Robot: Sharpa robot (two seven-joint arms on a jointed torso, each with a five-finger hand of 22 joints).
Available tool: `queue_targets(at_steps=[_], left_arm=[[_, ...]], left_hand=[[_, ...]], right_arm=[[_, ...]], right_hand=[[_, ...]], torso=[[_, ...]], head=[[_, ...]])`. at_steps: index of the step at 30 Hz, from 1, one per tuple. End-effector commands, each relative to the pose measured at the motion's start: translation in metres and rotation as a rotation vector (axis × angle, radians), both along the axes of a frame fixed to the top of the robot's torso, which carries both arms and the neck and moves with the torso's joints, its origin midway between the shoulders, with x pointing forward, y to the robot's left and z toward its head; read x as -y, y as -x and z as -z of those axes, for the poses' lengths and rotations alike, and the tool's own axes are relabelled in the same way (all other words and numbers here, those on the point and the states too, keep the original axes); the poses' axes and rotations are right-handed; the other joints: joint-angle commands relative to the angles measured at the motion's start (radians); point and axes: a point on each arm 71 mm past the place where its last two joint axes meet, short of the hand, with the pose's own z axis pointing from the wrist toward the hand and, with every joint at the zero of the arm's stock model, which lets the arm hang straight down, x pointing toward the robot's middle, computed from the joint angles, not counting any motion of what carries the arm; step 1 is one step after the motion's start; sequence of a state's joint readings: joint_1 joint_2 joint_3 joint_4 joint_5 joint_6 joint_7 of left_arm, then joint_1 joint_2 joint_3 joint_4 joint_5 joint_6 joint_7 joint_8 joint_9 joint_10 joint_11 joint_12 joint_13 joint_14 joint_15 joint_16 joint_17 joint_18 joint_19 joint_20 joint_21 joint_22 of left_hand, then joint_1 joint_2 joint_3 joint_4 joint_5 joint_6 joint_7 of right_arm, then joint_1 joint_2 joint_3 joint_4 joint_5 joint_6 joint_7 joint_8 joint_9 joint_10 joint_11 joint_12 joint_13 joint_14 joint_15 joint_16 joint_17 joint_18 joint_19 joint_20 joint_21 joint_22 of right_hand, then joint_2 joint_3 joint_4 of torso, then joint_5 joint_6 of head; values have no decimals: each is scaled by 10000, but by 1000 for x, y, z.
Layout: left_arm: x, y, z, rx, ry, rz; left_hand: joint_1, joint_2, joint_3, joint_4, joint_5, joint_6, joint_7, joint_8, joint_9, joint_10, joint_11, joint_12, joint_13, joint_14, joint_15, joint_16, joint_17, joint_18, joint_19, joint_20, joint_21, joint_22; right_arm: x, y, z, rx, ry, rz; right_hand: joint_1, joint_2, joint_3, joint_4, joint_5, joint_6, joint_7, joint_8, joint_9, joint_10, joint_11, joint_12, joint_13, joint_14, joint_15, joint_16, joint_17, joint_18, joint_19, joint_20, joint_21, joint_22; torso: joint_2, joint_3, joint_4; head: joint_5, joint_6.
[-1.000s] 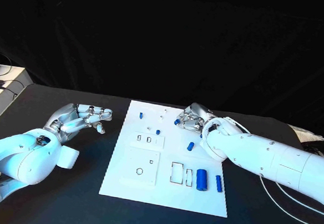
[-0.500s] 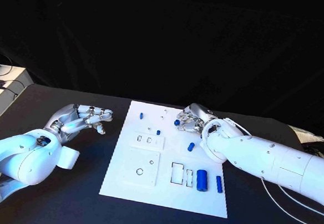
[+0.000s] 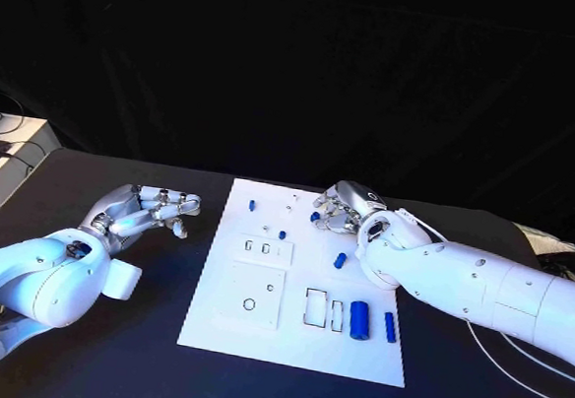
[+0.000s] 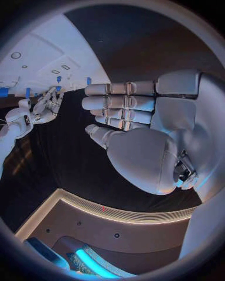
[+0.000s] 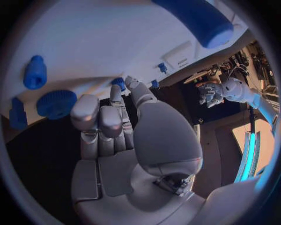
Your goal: Assemble the parts on the task board
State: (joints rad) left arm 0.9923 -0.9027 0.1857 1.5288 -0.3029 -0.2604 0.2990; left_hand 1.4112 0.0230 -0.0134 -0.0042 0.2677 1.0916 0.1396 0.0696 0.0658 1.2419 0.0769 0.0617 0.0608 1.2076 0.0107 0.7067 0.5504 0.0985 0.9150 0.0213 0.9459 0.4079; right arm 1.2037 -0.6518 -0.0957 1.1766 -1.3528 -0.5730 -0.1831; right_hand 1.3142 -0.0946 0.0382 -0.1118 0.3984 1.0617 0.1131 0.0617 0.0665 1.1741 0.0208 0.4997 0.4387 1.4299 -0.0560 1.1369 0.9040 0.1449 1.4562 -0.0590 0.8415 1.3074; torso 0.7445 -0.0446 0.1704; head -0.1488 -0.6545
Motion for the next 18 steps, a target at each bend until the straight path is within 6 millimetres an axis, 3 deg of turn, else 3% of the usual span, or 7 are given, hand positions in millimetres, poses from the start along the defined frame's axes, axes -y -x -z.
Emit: queue_targets(at_steps=[1, 6, 18], left_arm=[[2, 0, 0, -19, 90, 193], [2, 0, 1, -29, 87, 182], [2, 0, 1, -39, 82, 164]], left_hand=[[-3, -15, 73, 7, 0, -43, -4, -30, -2, -58, 24, 22, 15, -60, 0, -4, -15, 153, -65, -27, 39, -13], [-3, -15, 73, 7, 0, -43, -4, -30, -2, -58, 24, 22, 15, -60, 0, -4, -15, 153, -65, -27, 39, -13], [-3, -15, 73, 7, 0, -43, -4, -30, -2, -58, 24, 22, 15, -60, 0, -4, -15, 153, -65, -27, 39, -13]], right_arm=[[-2, 0, -2, 361, 351, 52], [-3, -1, 0, 221, 478, 25], [-6, -2, 5, -459, 691, -21]], right_hand=[[16, 67, -48, -20, -23, 94, -12, 31, 19, -957, -71, 1708, 1590, 39, -53, 35, 46, -266, 720, -157, 77, 1054], [-64, 139, 54, -81, -62, 191, -45, 28, 20, -1608, -92, 3741, 3570, 57, -58, 224, 314, -297, 727, -147, 408, 1125], [-178, 142, 249, 100, -211, 425, -112, 39, 26, -1468, -118, 4730, 5173, 113, -43, 651, 912, -381, 744, -132, 1284, 1282]], torso=[[11, 0, -8], [17, -10, -10], [9, 9, -16]], head=[[12, -15], [7, -29], [5, -74]])
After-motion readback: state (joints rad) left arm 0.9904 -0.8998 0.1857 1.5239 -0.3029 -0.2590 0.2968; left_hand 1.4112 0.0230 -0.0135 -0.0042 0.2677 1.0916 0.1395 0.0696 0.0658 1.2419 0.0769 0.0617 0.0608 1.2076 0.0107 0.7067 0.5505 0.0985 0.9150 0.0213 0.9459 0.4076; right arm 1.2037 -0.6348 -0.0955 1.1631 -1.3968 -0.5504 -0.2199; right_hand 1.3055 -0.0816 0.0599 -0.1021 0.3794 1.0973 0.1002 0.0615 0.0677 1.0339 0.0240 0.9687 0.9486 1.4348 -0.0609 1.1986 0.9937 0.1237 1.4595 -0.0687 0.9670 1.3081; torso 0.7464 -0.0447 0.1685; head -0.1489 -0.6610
